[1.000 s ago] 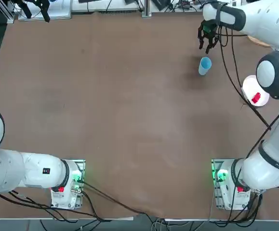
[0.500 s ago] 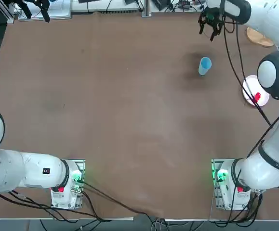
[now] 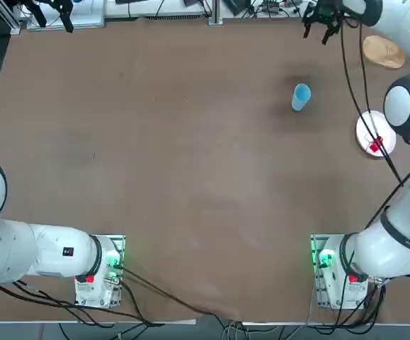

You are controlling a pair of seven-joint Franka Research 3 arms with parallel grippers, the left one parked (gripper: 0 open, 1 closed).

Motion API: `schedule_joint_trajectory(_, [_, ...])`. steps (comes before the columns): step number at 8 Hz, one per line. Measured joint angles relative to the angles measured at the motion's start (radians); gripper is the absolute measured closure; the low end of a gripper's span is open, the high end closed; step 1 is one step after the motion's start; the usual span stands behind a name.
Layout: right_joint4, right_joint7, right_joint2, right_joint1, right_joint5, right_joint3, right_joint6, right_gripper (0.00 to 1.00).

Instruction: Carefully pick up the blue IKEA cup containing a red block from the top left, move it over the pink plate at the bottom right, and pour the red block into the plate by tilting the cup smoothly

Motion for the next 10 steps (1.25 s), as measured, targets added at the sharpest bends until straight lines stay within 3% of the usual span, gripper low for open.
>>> schedule_joint_trajectory(3, [0.014,-0.3,-0.011,-0.022,-0.015,-0.05,-0.028,0.0])
schedule_joint_trajectory(5, [0.027,-0.376,-0.082,-0.049,-0.015,-0.064,-0.152,0.0])
schedule_joint_trajectory(8, [0.03,-0.323,-0.232,-0.068,0.026,-0.062,-0.35,0.0])
schedule_joint_trajectory(10, [0.026,-0.258,-0.298,-0.09,0.034,-0.012,-0.399,0.0])
